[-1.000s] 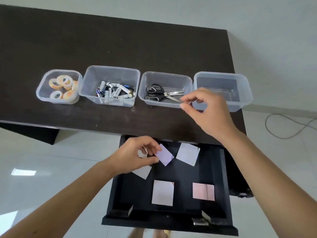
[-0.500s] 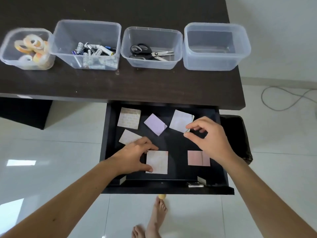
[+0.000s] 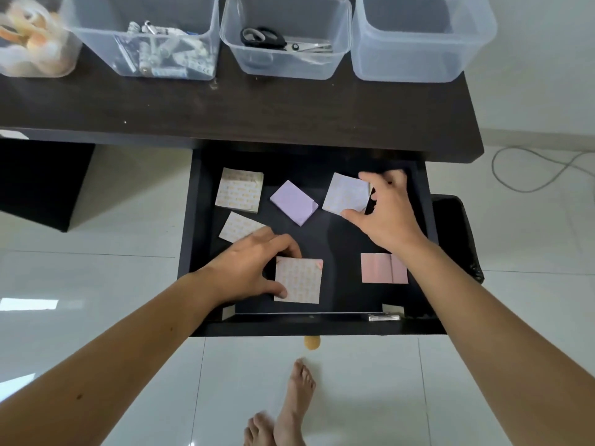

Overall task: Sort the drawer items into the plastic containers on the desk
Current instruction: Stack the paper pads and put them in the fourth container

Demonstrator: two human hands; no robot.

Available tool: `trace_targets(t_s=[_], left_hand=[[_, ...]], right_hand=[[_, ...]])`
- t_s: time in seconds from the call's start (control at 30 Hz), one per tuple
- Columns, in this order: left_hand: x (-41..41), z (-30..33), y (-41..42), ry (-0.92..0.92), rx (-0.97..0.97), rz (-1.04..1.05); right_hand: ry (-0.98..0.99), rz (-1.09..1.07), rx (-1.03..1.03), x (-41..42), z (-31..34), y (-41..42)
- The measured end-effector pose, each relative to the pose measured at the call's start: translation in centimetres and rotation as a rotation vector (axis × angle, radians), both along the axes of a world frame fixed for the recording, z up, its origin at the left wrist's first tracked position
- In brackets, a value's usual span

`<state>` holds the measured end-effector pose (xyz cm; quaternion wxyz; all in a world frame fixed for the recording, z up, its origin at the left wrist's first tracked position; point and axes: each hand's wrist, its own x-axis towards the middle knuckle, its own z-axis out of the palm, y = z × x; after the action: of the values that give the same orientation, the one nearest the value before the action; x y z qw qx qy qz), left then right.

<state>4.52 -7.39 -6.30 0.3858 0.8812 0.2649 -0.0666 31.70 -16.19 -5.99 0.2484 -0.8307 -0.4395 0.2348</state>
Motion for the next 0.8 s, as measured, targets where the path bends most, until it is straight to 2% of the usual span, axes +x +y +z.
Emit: trace_targets(t_s=[0.1, 0.23, 0.33, 0.43, 0.63, 0.8], left_hand=[[0.1, -0.1, 0.0, -0.002, 0.015, -0.019], [0.4, -0.6, 0.0, 0.089, 0.064, -0.102], [0.5, -0.8, 0.0, 0.08, 0.097, -0.14], [0.5, -0.7, 0.0, 0.059, 0.051, -0.116], [0.1, -0.2, -0.1, -0.016, -0.158, 0.065], [0.3, 0.6, 0.2, -0.221, -0.349, 0.286]], right_hand=[[-0.022, -0.024, -0.083, -0.5, -0.3, -0.2], [0.039, -0.07, -0.065, -0.9, -0.1, -0.4], [0.087, -0.065, -0.028, -1.0, -0.2, -0.6], [0.128, -0.071, 0.0, -1.2, -0.3, -0.9], [0.189, -0.087, -0.019, -1.3, 0.6, -0.8], [0.393, -0.085, 0.147, -1.3, 2.3, -1.7]])
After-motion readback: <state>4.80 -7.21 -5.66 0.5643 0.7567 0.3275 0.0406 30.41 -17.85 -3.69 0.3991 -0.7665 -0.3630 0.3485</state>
